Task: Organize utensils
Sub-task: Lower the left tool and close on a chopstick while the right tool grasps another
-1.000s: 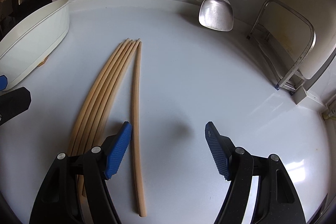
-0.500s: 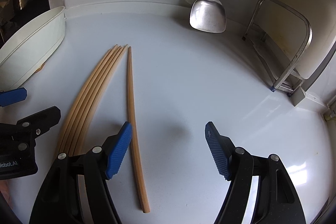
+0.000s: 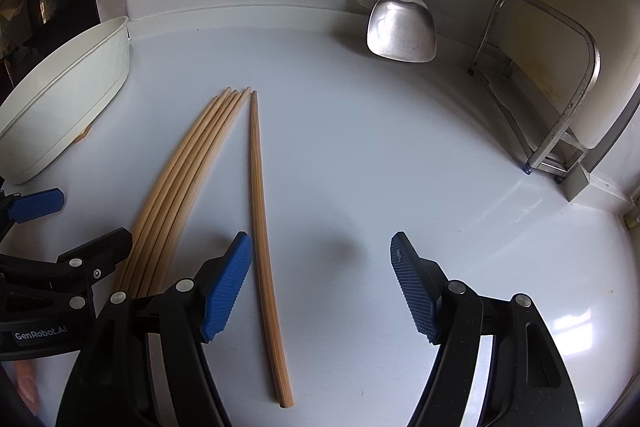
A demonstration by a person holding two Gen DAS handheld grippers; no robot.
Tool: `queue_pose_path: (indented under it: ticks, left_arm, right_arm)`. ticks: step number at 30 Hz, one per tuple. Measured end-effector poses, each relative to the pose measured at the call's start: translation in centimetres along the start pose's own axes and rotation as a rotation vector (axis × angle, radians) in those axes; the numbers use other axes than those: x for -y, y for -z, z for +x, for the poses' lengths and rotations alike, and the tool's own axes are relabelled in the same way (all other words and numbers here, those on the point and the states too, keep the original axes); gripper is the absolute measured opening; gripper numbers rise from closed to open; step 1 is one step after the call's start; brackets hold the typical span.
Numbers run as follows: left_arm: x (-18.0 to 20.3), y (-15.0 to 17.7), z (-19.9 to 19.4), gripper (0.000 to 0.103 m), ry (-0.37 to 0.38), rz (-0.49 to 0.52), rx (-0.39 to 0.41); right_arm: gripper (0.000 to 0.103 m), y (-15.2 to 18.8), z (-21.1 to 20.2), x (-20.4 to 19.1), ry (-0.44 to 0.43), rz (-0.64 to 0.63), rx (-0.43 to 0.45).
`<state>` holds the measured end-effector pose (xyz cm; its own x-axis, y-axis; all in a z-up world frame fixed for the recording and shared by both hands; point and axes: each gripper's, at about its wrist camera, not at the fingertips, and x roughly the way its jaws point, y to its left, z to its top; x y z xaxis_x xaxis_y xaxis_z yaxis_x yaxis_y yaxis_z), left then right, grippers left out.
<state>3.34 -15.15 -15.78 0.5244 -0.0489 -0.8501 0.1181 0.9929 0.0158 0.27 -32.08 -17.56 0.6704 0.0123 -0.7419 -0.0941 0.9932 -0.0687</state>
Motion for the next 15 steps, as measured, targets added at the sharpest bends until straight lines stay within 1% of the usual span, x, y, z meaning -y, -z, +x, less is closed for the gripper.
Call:
queue_pose_path:
  ticks: [4,8,10,15]
  left_arm:
    - [0.37,0.00,0.28,0.095,-0.014,0.017,-0.001]
    - [0.16,0.14,0.45,0.096,-0.007,0.010,-0.003]
    - [0.01,0.23,0.76,0.096,-0.015,0.011,-0.024]
    - [-0.44,0.33,0.71,0.096,-0.032,0.005,-0.023]
  right_arm:
    - [0.069,0.01,0.01,-0.04,-0.001,-0.001,-0.001]
    - [0.069,0.03,0.08,-0.04,0.000,0.002,-0.004]
    - [0.069,-0.01,0.18,-0.09,-0.001,0.000,-0.009]
    - [0.069,-0.10,0.05,-0.48,-0.008,-0.005,-0.001]
